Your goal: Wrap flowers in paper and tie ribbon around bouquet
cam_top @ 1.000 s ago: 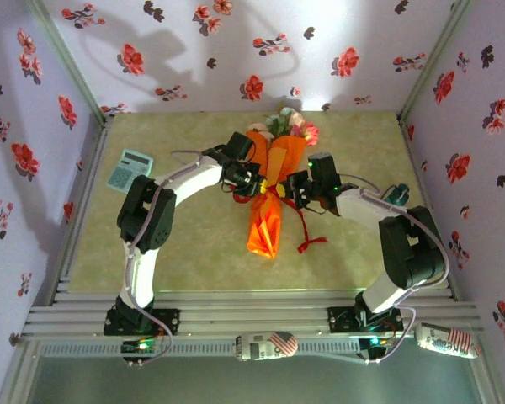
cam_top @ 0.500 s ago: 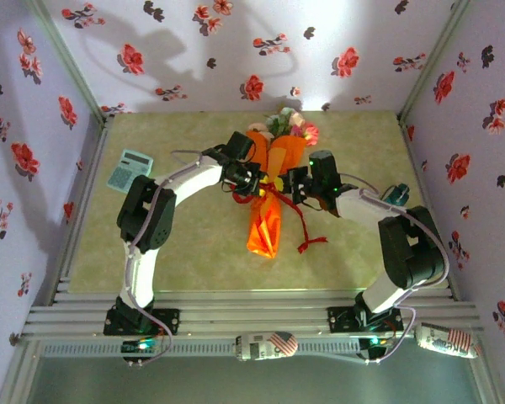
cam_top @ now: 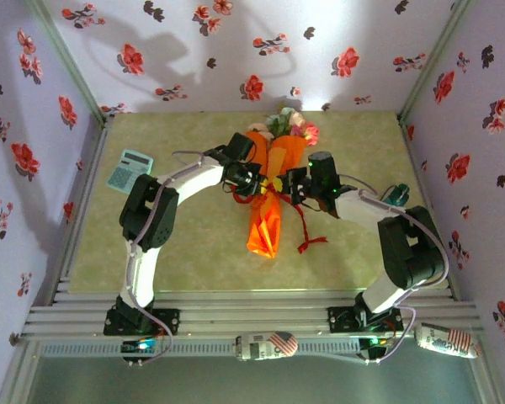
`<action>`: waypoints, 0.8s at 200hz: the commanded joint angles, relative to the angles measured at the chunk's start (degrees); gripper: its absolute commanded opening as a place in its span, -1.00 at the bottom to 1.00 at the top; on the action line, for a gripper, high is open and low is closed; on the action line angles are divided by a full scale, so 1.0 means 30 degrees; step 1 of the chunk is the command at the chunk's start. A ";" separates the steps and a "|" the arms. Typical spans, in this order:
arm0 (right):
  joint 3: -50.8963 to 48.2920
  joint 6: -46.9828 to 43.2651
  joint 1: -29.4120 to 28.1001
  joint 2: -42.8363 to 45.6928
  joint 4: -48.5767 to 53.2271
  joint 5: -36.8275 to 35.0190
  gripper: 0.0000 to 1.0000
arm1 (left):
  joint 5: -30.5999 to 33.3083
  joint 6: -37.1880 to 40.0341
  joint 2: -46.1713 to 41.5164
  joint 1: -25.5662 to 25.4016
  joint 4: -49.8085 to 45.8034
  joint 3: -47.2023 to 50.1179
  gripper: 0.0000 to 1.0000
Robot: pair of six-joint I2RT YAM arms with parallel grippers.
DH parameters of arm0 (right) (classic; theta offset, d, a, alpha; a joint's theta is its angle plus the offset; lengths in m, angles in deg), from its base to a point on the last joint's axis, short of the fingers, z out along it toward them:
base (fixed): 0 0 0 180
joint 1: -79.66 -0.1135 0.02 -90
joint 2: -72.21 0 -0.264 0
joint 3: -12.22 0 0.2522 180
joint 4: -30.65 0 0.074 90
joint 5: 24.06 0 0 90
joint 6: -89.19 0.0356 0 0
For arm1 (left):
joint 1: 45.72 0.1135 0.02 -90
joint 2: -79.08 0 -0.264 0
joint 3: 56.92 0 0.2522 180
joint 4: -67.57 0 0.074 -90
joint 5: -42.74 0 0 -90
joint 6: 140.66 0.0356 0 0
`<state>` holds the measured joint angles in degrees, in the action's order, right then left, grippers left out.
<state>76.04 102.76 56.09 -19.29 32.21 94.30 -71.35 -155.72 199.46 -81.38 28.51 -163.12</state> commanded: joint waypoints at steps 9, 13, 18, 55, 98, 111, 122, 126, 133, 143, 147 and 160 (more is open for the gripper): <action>-0.0537 0.0190 -0.0111 0.0340 -0.0152 0.0305 -1.00 | 0.0291 0.0059 0.0072 0.0248 0.0037 -0.0219 -0.88; -0.0572 0.0194 -0.0111 0.0365 -0.0100 0.0312 -1.00 | 0.0323 0.0043 0.0044 0.0255 0.0068 -0.0189 -0.91; -0.0616 0.0162 -0.0111 0.0419 -0.0048 0.0325 -1.00 | 0.0343 -0.0012 0.0015 0.0276 0.0147 -0.0118 -0.93; -0.1031 0.0237 -0.0163 0.0690 -0.0026 0.0397 -1.00 | 0.0730 -0.0319 -0.0366 0.0398 0.1277 0.0475 -1.00; -0.1635 0.1217 -0.0338 0.0692 -0.1151 0.0363 -1.00 | 0.0890 -0.0968 -0.0654 0.0369 0.3965 0.1682 -1.00; -0.1761 0.1555 -0.0417 0.0601 -0.1571 0.0365 -1.00 | 0.1120 -0.1215 -0.0800 0.0346 0.5222 0.2298 -1.00; -0.1841 0.1764 -0.0487 0.0510 -0.1838 0.0361 -1.00 | 0.1367 -0.1476 -0.0946 0.0339 0.6108 0.2848 -1.00; -0.1860 0.1815 -0.0517 0.0469 -0.1912 0.0336 -1.00 | 0.1445 -0.1534 -0.1005 0.0340 0.6523 0.3047 -1.00; -0.1947 0.1980 -0.0549 0.0428 -0.2073 0.0315 -1.00 | 0.1609 -0.1651 -0.1085 0.0315 0.7406 0.3410 -1.00; -0.2064 0.2147 -0.0605 0.0324 -0.2336 0.0248 -1.00 | 0.1772 -0.1807 -0.1253 0.0314 0.8276 0.3880 -1.00; -0.2090 0.2193 -0.0635 0.0261 -0.2377 0.0244 -1.00 | 0.1870 -0.1850 -0.1341 0.0312 0.8535 0.4071 -1.00; -0.2156 0.2245 -0.0668 0.0237 -0.2419 0.0189 -1.00 | 0.2026 -0.2018 -0.1609 0.0311 0.9305 0.4634 -1.00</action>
<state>70.54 107.50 54.71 -18.83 27.11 94.45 -69.67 -159.59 197.27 -80.81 48.64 -152.28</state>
